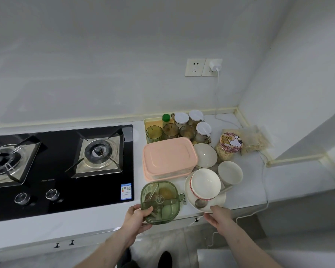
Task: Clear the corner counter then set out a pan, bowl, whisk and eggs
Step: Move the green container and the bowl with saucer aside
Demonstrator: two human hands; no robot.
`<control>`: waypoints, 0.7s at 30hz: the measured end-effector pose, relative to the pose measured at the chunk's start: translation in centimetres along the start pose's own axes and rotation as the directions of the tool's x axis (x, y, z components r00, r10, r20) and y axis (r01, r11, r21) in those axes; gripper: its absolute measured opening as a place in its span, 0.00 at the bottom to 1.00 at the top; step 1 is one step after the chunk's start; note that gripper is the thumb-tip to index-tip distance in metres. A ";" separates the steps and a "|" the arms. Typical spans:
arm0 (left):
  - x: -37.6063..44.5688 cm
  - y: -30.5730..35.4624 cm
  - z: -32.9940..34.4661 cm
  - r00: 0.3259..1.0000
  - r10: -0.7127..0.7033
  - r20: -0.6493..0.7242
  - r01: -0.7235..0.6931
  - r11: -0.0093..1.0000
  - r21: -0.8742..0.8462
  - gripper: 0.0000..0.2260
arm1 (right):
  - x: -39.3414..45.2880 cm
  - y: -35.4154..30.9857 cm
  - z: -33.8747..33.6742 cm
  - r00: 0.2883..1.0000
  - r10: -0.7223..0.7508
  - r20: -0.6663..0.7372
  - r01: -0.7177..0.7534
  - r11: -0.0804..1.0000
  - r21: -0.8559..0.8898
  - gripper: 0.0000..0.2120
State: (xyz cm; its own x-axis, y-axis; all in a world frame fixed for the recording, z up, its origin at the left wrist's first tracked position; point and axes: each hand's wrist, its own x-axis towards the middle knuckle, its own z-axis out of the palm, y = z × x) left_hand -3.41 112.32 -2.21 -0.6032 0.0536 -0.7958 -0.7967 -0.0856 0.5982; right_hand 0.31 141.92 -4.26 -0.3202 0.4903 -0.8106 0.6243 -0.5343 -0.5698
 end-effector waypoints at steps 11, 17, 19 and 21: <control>0.0 -0.6 1.7 0.984 0.093 -0.151 -0.093 0.996 0.007 0.14 | 0.0 0.8 -0.1 0.998 -0.050 -0.036 0.048 0.998 -0.044 0.06; -0.5 -0.7 1.0 0.975 0.165 -0.147 -0.142 0.977 0.160 0.32 | -0.3 1.3 0.0 0.997 -0.071 -0.039 0.068 0.996 -0.056 0.06; -0.9 -0.4 0.7 0.946 0.285 -0.154 -0.218 0.912 0.347 0.36 | -0.1 1.5 -0.1 0.996 -0.086 -0.034 0.083 0.993 -0.082 0.04; -1.5 0.3 0.6 0.835 0.538 -0.115 -0.374 0.708 0.599 0.35 | 0.1 1.6 -0.1 0.995 -0.093 -0.026 0.090 0.990 -0.108 0.04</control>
State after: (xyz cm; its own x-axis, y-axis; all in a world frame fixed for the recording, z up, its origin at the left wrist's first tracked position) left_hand -2.77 112.81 -0.72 -0.9282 -0.1159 -0.3536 -0.3605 0.5153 0.7775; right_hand 1.36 141.18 -5.20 -0.3585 0.5553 -0.7504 0.6664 -0.4107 -0.6223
